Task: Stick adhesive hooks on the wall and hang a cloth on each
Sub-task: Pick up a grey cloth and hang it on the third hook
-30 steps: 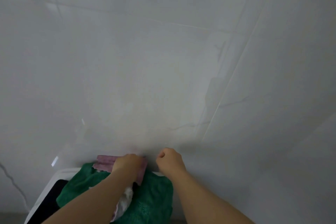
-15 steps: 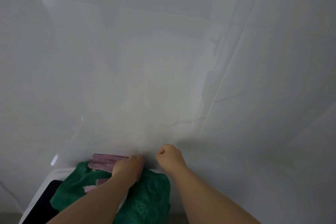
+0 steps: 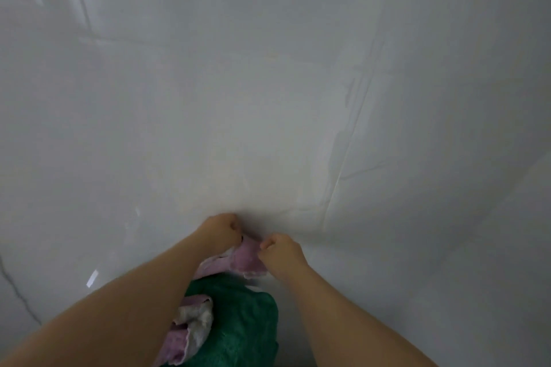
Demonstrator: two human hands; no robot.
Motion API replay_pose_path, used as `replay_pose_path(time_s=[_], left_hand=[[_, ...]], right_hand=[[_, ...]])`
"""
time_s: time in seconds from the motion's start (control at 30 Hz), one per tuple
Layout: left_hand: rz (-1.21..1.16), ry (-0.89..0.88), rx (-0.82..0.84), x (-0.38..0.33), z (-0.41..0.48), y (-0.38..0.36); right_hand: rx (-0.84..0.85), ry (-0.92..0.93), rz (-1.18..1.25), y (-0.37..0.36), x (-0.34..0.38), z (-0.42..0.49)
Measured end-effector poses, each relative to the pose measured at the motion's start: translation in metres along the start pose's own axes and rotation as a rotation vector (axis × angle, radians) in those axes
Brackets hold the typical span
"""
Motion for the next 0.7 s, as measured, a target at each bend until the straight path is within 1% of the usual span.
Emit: replay_pose_path(time_s=[0.07, 0.13, 0.23, 0.33, 0.43, 0.53, 0.6, 0.63, 0.7], left_hand=[[-0.187, -0.035, -0.059, -0.017, -0.01, 0.017], [-0.343, -0.078, -0.077, -0.037, -0.022, 0.032], [-0.459, -0.193, -0.041, -0.078, -0.045, 0.049], [-0.454, -0.318, -0.061, -0.123, -0.067, 0.066], [-0.408, -0.413, -0.111, -0.163, -0.091, 0.079], [-0.372, -0.487, -0.121, -0.2, -0.11, 0.08], [-0.354, -0.567, -0.106, -0.232, -0.129, 0.075], [-0.353, -0.614, -0.086, -0.249, -0.138, 0.071], [-0.349, -0.695, -0.036, -0.279, -0.156, 0.063]], right_hand=[[0.01, 0.044, 0.079, 0.006, 0.012, -0.009], [-0.006, 0.098, 0.132, 0.018, 0.026, -0.02], [-0.138, 0.134, 0.09, 0.055, 0.042, -0.045], [-0.281, 0.178, 0.059, 0.106, 0.05, -0.075], [-0.374, 0.205, 0.021, 0.154, 0.049, -0.108], [-0.421, 0.144, -0.018, 0.197, 0.041, -0.134], [-0.469, 0.103, -0.045, 0.225, 0.033, -0.155], [-0.489, 0.095, -0.034, 0.238, 0.03, -0.165], [-0.464, 0.114, 0.053, 0.257, 0.026, -0.183]])
Point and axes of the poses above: each hand's wrist, its own z-axis towards the middle knuckle, its own y-axis out of the back of the hand, x = y × z, the point moved 5 cm from there along z, towards the middle knuckle, and after that the axes turned 4 degrees about -z, right-handed, at the moved point
